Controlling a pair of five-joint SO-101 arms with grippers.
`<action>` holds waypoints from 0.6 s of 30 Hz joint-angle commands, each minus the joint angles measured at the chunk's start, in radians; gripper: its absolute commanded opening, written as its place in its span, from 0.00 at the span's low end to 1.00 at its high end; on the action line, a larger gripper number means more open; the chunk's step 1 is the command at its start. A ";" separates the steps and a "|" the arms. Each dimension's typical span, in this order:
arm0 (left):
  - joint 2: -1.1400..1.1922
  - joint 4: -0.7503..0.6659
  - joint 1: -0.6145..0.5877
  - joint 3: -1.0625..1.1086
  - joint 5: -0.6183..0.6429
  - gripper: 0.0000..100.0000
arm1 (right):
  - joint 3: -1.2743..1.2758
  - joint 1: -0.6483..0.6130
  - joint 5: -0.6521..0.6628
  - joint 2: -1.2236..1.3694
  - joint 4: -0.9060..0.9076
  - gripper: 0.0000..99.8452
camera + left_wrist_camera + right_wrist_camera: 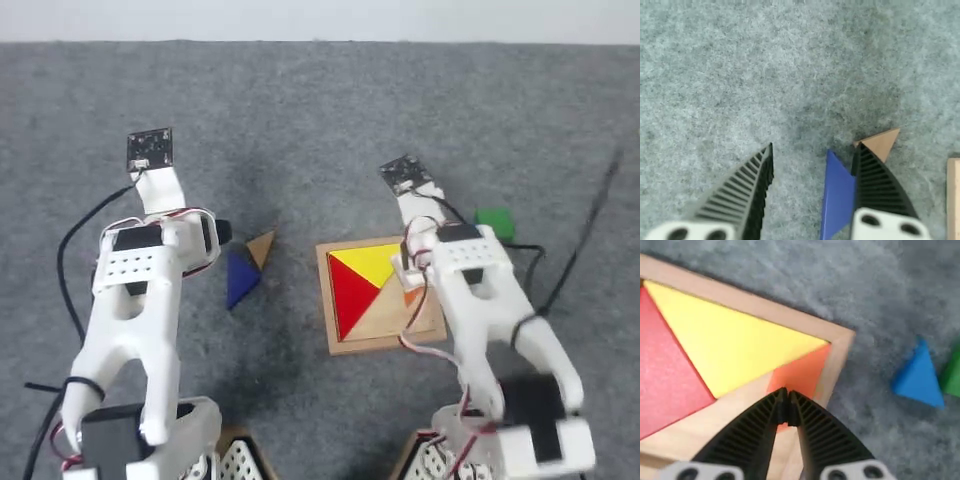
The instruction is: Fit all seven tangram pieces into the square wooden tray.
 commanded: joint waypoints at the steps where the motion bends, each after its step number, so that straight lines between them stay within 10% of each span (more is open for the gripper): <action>1: -0.044 0.023 0.040 -0.025 -0.103 0.25 | 0.052 0.015 -0.034 -0.182 0.016 0.01; 18: -0.038 0.060 0.305 -0.021 -0.092 0.25 | -0.018 0.303 0.031 -0.177 0.097 0.16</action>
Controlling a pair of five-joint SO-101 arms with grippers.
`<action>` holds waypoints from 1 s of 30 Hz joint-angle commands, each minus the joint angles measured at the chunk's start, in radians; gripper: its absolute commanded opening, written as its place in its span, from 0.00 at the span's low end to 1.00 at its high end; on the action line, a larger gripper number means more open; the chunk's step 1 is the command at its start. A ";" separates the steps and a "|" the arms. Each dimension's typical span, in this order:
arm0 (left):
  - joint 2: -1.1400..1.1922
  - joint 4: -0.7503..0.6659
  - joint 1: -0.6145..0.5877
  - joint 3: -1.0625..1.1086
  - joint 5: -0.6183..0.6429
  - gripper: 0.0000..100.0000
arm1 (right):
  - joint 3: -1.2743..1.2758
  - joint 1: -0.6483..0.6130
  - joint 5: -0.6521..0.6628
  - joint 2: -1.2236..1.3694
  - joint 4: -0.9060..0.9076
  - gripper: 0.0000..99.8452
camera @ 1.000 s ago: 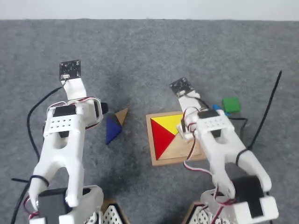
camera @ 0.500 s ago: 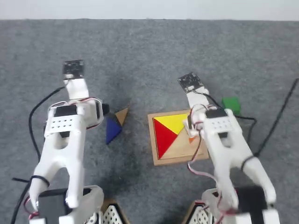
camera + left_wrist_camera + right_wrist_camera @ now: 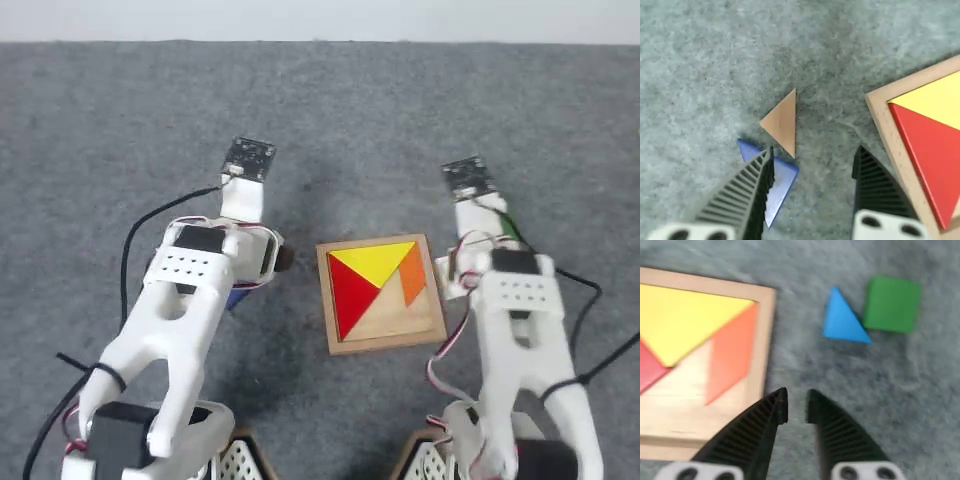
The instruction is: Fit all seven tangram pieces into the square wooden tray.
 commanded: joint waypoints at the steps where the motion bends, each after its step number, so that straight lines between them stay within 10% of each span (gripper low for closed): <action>1: -0.037 -0.038 0.002 -0.012 0.046 0.25 | -0.149 0.067 0.014 0.102 0.002 0.16; 16: -0.038 -0.066 -0.074 0.045 0.046 0.25 | -0.736 0.062 0.025 0.687 0.068 0.17; 30: 0.034 -0.101 -0.064 -0.024 0.005 0.25 | -0.638 0.084 0.021 0.615 0.064 0.17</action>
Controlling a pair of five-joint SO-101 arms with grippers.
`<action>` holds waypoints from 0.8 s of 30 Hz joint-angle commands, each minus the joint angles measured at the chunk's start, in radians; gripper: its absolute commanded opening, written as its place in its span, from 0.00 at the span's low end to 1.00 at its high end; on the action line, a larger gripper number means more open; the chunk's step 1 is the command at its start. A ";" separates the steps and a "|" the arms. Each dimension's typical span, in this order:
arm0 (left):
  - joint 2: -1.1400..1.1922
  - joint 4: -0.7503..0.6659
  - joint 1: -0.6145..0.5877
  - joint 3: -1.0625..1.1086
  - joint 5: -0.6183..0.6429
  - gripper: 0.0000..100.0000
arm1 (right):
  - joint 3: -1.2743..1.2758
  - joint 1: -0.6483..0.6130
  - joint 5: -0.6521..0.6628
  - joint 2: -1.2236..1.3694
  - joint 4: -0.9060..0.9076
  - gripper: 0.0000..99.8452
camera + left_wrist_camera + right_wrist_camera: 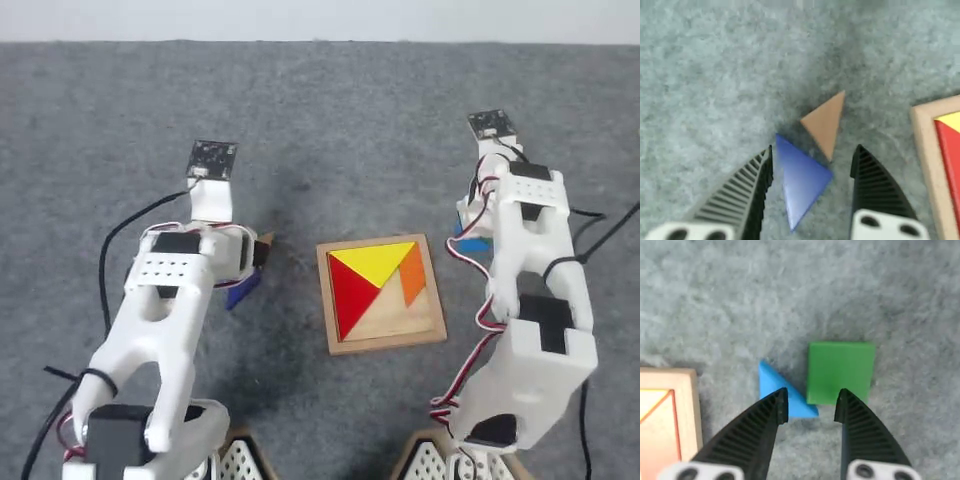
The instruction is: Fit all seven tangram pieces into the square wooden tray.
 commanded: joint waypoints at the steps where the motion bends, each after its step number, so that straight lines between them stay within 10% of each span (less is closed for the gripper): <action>1: 0.077 -0.012 0.058 -0.111 -0.017 0.25 | 0.081 0.013 0.008 -0.142 -0.056 0.17; 12: 0.680 0.270 0.063 -0.657 -0.014 0.24 | 0.457 0.108 -0.028 -0.472 -0.071 0.17; 24: 0.690 0.358 0.044 -0.673 -0.017 0.20 | 0.704 0.111 -0.029 -0.826 0.033 0.17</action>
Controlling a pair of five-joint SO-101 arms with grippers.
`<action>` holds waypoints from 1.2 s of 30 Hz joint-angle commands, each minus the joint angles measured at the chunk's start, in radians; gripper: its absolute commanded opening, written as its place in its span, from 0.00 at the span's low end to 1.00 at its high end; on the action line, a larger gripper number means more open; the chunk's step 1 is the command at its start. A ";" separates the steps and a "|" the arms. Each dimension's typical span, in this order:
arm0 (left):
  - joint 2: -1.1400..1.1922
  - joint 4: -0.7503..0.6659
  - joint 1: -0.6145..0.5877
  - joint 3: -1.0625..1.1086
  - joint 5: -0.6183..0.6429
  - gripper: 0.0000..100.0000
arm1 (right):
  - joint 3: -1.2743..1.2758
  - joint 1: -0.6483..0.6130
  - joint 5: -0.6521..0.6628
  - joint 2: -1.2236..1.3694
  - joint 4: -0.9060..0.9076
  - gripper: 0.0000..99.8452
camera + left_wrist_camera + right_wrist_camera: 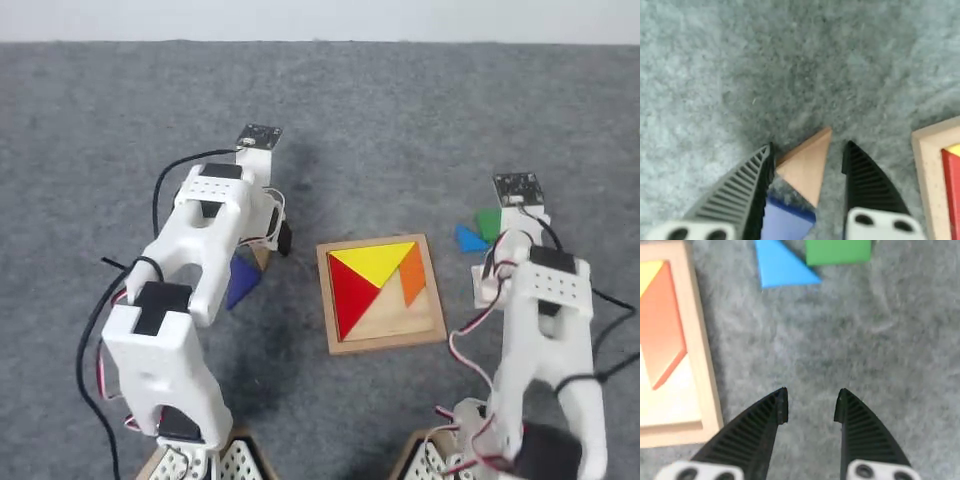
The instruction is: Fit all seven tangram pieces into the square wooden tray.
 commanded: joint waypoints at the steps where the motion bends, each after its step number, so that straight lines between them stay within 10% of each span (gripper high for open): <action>1: -0.012 0.052 -0.023 -0.015 -0.012 0.20 | 0.021 0.010 -0.011 -0.127 0.044 0.17; 36: -0.311 0.252 0.233 -0.054 0.015 0.07 | 0.192 0.012 -0.043 -0.260 -0.025 0.17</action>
